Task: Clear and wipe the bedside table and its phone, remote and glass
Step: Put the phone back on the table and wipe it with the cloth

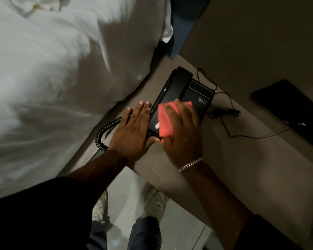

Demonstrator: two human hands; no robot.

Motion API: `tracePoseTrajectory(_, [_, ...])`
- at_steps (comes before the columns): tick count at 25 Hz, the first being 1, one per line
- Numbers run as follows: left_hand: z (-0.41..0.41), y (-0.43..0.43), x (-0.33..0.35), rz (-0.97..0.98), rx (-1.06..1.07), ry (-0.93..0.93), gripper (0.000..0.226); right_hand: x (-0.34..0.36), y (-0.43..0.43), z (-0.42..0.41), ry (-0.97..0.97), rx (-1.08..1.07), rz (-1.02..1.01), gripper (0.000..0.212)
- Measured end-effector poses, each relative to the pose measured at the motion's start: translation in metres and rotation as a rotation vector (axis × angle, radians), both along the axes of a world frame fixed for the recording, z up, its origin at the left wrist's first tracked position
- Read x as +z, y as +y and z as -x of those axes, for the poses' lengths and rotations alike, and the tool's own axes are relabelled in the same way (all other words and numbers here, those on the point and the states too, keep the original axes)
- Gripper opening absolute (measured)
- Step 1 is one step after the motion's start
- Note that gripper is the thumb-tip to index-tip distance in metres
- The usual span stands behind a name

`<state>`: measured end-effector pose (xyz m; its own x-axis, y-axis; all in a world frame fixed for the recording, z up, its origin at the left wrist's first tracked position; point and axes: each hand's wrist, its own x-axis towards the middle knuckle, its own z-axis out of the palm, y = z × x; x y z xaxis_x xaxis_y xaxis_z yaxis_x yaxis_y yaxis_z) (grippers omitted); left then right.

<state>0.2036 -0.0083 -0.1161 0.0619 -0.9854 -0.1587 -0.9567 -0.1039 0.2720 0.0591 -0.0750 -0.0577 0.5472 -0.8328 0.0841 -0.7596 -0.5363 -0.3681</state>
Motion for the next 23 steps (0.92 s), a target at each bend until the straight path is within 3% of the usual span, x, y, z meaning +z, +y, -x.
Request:
tracePoseTrajectory(3, [0.000,0.000,0.004,0.009,-0.005,0.027,0.091,-0.001,0.026,0.025,-0.156,-0.102,0.027,0.043])
tracePoseTrajectory(6, [-0.005,-0.001,0.004,0.012,-0.024,0.027,0.088,0.000,0.053,0.055,-0.210,-0.443,-0.007,0.054])
tracePoseTrajectory(8, [-0.007,-0.002,0.007,0.001,-0.034,0.021,0.090,-0.004,0.069,0.072,-0.172,-0.536,-0.021,0.058])
tracePoseTrajectory(13, [0.006,0.017,0.028,-0.031,0.052,0.179,0.104,-0.030,0.091,0.087,0.190,-0.441,-0.118,0.076])
tracePoseTrajectory(18, [0.033,0.071,0.072,-0.067,0.354,0.435,0.098,-0.017,0.112,0.088,0.434,-0.249,-0.235,0.089])
tracePoseTrajectory(21, [0.035,0.097,0.097,-0.023,0.524,0.511,0.091,-0.002,0.133,0.079,0.455,-0.089,-0.341,0.080])
tracePoseTrajectory(23, [0.022,0.114,0.120,0.069,0.642,0.564,0.088,0.011,0.142,0.057,0.319,0.025,-0.408,0.065])
